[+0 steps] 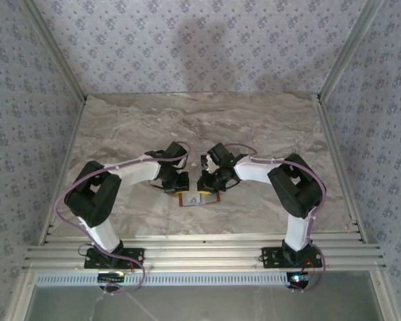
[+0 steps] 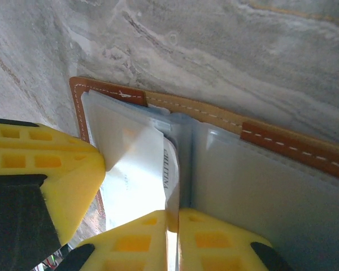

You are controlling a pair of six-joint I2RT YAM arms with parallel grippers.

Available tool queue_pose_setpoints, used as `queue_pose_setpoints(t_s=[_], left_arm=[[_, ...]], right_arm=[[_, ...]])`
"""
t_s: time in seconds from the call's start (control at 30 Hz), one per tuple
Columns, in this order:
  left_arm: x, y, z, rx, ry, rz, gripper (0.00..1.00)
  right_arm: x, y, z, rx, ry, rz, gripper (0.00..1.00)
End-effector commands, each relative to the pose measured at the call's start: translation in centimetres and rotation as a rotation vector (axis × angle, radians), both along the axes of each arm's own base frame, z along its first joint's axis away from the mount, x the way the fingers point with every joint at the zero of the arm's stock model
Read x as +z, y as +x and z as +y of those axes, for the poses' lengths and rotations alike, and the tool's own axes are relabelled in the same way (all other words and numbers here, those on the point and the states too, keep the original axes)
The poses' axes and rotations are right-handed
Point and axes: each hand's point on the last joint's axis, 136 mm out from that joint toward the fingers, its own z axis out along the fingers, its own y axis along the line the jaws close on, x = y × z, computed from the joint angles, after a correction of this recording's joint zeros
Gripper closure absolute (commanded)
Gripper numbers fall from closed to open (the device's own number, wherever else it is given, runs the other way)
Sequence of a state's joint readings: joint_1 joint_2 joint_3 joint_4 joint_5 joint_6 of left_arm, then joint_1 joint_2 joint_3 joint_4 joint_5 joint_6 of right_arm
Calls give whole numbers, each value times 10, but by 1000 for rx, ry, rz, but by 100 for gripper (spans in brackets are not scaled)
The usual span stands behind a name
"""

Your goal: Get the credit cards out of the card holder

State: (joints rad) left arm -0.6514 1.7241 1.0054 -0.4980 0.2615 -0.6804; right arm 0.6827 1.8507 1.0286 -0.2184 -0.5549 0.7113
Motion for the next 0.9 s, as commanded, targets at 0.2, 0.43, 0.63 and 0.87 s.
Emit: queue_pose_setpoints(t_s=[0.2,0.43,0.63,0.87], left_arm=[[-15,-8,21,-11,128,15,87],[-17,-10,29,-4,174,18,87],[-18,-9,31,-5,184,20,87],[-17,-10,30,-7,182,21,87]], right_arm=[[2,-3,-12,-20,-15,-11,96],[4,-1,-21,-41,-18,-12,96],[7,1,-21,-52,-10,-16,91],[6,1,-22,-62,4,-11,82]])
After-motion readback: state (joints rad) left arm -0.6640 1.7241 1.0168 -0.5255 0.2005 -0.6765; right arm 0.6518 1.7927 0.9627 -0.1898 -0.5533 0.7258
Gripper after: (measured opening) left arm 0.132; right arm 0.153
